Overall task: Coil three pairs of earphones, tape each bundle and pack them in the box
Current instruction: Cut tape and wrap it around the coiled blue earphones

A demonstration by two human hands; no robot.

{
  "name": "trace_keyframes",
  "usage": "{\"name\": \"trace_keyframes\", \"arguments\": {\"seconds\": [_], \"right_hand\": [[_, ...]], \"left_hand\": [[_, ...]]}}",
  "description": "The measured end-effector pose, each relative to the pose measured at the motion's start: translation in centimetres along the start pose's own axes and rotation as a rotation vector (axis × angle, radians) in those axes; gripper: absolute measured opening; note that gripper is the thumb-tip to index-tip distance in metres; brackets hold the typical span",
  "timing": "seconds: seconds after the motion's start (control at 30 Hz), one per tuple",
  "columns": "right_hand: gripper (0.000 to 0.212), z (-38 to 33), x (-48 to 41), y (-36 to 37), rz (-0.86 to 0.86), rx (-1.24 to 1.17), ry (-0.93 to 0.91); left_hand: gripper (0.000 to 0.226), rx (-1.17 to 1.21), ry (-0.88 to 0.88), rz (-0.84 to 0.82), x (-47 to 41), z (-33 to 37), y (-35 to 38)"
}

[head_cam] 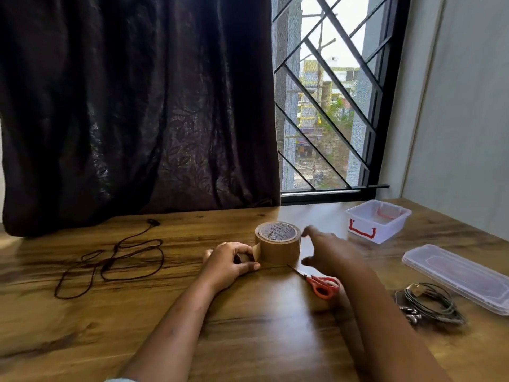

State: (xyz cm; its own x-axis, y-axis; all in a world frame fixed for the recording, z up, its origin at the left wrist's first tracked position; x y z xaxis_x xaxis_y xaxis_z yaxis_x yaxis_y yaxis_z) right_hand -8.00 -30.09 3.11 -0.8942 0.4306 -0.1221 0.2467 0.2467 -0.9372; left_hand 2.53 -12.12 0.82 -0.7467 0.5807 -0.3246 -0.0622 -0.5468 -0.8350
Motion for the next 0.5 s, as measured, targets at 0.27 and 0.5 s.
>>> {"name": "trace_keyframes", "arguments": {"seconds": [0.27, 0.5], "right_hand": [[0.025, 0.7, 1.8, 0.9, -0.209, 0.037, 0.148], [0.034, -0.8, 3.1, 1.5, -0.336, 0.068, 0.155]], "left_hand": [[0.033, 0.112, -0.015, -0.038, 0.0, -0.5, 0.4], [0.027, 0.066, -0.018, -0.036, 0.0, -0.2, 0.3]]}}
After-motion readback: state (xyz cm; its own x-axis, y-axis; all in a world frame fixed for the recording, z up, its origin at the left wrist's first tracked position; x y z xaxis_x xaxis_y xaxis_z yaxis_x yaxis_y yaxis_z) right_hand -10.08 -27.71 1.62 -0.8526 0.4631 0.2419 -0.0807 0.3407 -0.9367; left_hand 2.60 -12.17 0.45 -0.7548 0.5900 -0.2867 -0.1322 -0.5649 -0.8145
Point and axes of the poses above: each hand's wrist, its own x-axis away from the middle knuckle, its own y-axis out of the palm, z = x × y, the point moved 9 cm from there along -x, towards the middle knuckle, and after that the axes turned 9 degrees about -x, right-handed, at the moved point
